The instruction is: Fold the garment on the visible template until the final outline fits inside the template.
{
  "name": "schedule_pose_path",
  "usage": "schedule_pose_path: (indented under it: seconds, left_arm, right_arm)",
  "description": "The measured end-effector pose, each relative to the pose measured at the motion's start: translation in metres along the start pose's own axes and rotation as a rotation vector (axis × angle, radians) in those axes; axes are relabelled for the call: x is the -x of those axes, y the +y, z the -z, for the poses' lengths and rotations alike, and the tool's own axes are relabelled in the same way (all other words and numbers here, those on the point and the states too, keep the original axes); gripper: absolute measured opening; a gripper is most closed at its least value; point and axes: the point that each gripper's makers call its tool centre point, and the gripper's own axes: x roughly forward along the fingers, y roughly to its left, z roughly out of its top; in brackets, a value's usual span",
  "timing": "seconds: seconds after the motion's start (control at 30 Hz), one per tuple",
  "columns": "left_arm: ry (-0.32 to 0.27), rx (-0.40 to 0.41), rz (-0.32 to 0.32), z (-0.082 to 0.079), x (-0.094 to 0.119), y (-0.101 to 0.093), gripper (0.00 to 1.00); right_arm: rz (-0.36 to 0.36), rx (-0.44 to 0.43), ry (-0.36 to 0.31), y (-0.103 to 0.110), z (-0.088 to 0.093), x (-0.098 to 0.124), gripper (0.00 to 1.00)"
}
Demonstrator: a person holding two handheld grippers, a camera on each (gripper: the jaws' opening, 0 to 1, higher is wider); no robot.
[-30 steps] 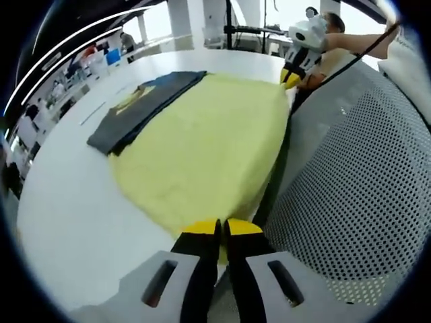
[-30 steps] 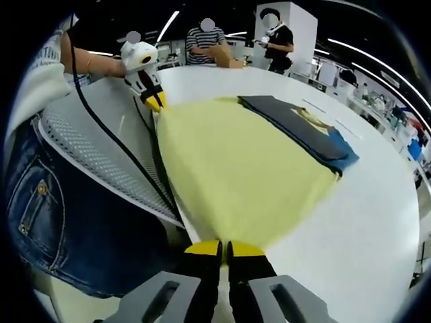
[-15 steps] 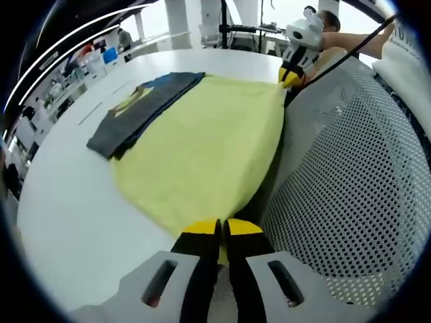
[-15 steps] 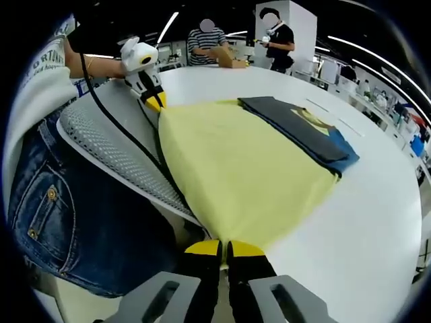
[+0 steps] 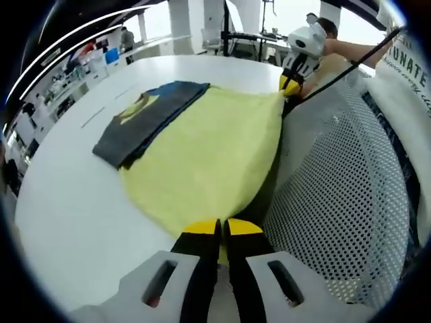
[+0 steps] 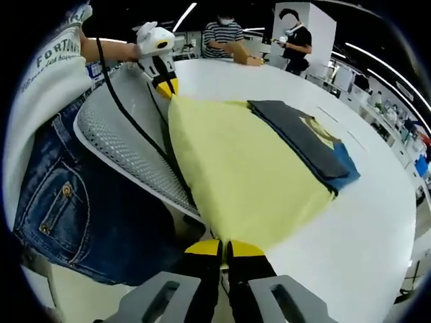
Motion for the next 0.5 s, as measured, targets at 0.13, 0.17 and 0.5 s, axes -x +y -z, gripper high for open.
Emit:
schedule_pose_path:
  seconds: [0.13,0.17,0.5]
  left_arm:
    - [-0.014,-0.021,-0.023,-0.010,0.002,0.008,0.01]
    - [-0.018,-0.021,-0.026,-0.013,0.003,0.011,0.01]
    - [-0.044,-0.061,-0.070,-0.033,0.005,0.033,0.01]
  right_arm:
    - [0.025,0.021,-0.006,-0.009,-0.005,0.002,0.00]
    - [0.050,0.046,-0.007,-0.015,-0.007,0.003,0.00]
    - [0.112,0.084,-0.035,-0.040,-0.025,0.009,0.00]
